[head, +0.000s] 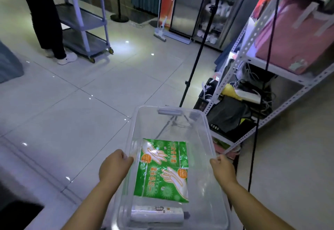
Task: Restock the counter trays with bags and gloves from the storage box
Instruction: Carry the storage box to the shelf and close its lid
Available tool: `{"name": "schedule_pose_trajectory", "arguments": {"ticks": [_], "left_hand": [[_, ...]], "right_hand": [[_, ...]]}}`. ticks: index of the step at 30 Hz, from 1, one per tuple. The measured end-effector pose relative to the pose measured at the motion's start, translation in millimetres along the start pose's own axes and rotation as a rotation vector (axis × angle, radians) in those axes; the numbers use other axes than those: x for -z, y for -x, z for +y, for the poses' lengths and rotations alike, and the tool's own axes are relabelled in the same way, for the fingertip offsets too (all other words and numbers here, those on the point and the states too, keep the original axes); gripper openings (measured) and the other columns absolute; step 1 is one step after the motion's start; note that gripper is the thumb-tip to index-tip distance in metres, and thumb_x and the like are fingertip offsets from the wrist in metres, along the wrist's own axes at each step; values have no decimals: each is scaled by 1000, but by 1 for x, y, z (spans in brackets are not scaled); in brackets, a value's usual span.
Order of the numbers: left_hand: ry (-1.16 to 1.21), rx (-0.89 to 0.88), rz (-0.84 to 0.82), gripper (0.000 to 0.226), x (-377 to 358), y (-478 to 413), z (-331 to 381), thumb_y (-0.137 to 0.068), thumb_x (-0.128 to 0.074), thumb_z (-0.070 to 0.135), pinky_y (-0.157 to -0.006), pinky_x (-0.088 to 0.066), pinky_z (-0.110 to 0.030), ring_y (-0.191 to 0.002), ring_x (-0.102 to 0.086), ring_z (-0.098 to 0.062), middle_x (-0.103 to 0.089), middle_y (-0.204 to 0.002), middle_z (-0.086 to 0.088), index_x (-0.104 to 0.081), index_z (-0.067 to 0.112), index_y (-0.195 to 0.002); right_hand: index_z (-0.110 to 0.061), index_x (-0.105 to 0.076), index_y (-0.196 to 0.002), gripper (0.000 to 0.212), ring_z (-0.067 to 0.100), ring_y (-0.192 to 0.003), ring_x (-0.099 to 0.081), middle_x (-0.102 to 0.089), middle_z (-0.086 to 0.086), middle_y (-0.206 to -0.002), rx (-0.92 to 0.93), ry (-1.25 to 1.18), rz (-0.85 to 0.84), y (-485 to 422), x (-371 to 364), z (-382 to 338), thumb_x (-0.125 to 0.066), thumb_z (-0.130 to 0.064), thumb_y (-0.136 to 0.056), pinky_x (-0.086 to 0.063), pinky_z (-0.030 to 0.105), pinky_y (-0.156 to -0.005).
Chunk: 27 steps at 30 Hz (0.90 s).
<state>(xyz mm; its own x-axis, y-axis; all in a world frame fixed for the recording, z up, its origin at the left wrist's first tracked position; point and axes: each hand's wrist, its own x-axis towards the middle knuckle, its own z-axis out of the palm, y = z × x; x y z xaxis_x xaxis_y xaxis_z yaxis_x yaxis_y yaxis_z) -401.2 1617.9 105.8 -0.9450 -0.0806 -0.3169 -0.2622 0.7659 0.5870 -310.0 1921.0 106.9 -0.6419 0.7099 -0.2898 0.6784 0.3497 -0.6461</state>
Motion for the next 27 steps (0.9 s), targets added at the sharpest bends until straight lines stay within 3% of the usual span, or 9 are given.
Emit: {"name": "schedule_pose_trajectory", "arguments": {"ticks": [5,10,16,20,27], "left_hand": [[25,40,28,14,-1,-66,45,-78,-55,23,-52,-33,-25,-62,-53,-20,-59,-68,-2,-51,14,-68],[40,95,67,14,-2,-131,73,-78,-55,23,-52,-32,-24,-63,-52,-19,-57,-67,1,-49,18,-66],[45,139,130,15,16,-201,102,-78,-58,26,-51,-32,-24,-65,-55,-18,-59,-69,0,-54,14,-70],[57,208,188,15,37,-249,109,-77,-58,26,-51,-32,-24,-67,-55,-21,-61,-70,-2,-57,12,-73],[55,253,247,21,83,-360,93,-78,-58,26,-50,-29,-26,-57,-46,-21,-50,-61,-2,-51,8,-70]], "right_hand": [[-4,-56,-80,16,28,-68,-54,-60,12,-75,39,47,10,-73,-9,-57,-50,-17,-86,-37,32,-58],[-15,-44,-60,22,26,-65,-47,-52,6,-66,44,10,13,-150,-36,-105,-51,-16,-81,-34,33,-58],[-10,-47,-67,15,26,-64,-45,-51,7,-68,127,42,-88,-229,-67,-174,-51,-15,-81,-34,33,-59],[-10,-46,-65,20,24,-59,-44,-48,4,-62,209,39,-138,-270,-98,-230,-53,-16,-83,-33,33,-57],[-5,-54,-77,17,35,-72,-56,-60,13,-74,260,45,-189,-323,-180,-334,-51,-20,-82,-46,38,-63]]}}
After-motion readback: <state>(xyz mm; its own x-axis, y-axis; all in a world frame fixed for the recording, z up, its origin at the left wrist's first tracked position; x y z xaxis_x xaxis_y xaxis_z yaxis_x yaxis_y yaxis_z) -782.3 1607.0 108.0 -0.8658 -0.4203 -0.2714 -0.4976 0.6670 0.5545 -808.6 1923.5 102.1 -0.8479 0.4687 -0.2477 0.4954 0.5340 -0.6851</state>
